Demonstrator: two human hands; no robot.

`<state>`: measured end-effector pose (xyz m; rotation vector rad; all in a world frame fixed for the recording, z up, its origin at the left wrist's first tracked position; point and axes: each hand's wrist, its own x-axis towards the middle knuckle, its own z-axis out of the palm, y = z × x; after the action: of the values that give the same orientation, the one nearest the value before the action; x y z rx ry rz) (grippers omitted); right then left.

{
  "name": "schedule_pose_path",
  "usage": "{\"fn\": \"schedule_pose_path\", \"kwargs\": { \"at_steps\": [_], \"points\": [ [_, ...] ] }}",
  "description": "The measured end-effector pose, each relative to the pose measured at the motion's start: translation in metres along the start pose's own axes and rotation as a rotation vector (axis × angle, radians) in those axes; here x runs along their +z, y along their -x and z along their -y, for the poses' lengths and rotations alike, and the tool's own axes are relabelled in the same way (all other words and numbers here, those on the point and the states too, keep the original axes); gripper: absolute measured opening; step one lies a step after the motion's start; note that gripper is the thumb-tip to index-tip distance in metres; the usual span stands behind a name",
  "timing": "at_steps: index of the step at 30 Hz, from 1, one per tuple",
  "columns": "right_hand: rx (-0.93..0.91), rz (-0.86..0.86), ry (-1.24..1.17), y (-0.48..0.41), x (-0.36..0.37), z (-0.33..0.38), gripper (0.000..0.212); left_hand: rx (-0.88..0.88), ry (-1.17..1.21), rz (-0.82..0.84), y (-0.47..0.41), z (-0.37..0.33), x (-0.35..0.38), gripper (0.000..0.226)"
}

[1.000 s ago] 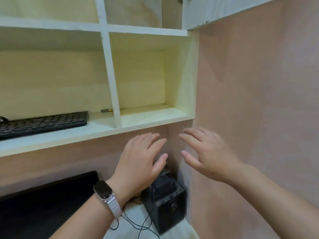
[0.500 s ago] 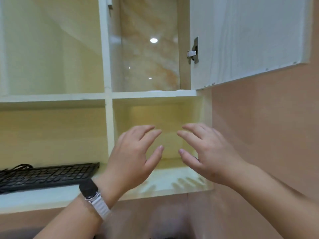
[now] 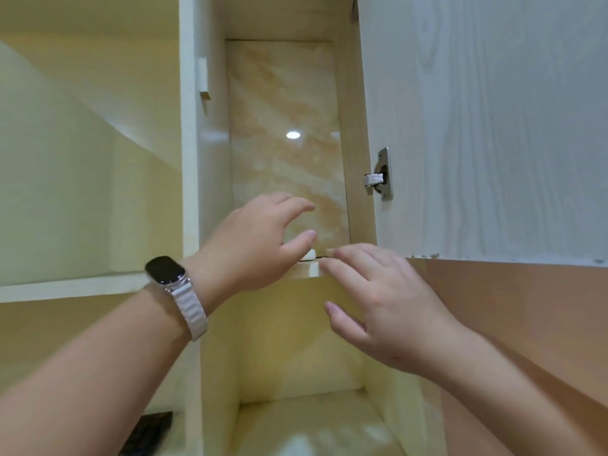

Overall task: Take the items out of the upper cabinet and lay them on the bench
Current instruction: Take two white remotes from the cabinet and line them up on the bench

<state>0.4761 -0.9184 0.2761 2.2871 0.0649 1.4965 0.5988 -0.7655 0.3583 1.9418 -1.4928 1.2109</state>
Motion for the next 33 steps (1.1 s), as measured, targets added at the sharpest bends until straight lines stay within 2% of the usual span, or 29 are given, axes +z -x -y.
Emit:
{"fn": "schedule_pose_path", "kwargs": {
  "at_steps": [4,8,12,15,23,26,28,31,33],
  "points": [
    [-0.026,-0.033,-0.024,0.003,0.014,-0.003,0.053,-0.097,-0.145,0.32,-0.036,0.002,0.009,0.046],
    [-0.037,-0.112,-0.049,0.007,0.026,-0.005,0.056,-0.211,-0.216,0.621,-0.066,-0.005,0.02,0.057],
    [-0.019,-0.146,-0.065,0.008,0.032,-0.003,0.055,-0.371,-0.31,0.778,-0.082,-0.009,0.027,0.063],
    [-0.024,-0.167,-0.06,0.007,0.034,-0.003,0.055,-0.461,-0.258,0.876,-0.086,-0.007,0.034,0.059],
    [-0.033,-0.206,-0.053,0.007,0.04,-0.004,0.058,-0.525,-0.207,0.86,-0.091,-0.01,0.042,0.029],
    [-0.043,-0.218,-0.065,0.007,0.04,-0.006,0.058,-0.488,-0.311,0.83,-0.089,-0.005,0.038,0.024],
    [-0.044,-0.211,-0.068,0.007,0.039,-0.006,0.058,-0.442,-0.376,0.784,-0.087,-0.002,0.037,0.025],
    [-0.036,-0.183,-0.074,0.007,0.035,-0.005,0.056,-0.415,-0.428,0.681,-0.081,-0.004,0.034,0.005],
    [-0.031,-0.159,-0.078,0.008,0.033,-0.004,0.056,-0.397,-0.422,0.592,-0.073,-0.005,0.032,0.012]
  ]
}}
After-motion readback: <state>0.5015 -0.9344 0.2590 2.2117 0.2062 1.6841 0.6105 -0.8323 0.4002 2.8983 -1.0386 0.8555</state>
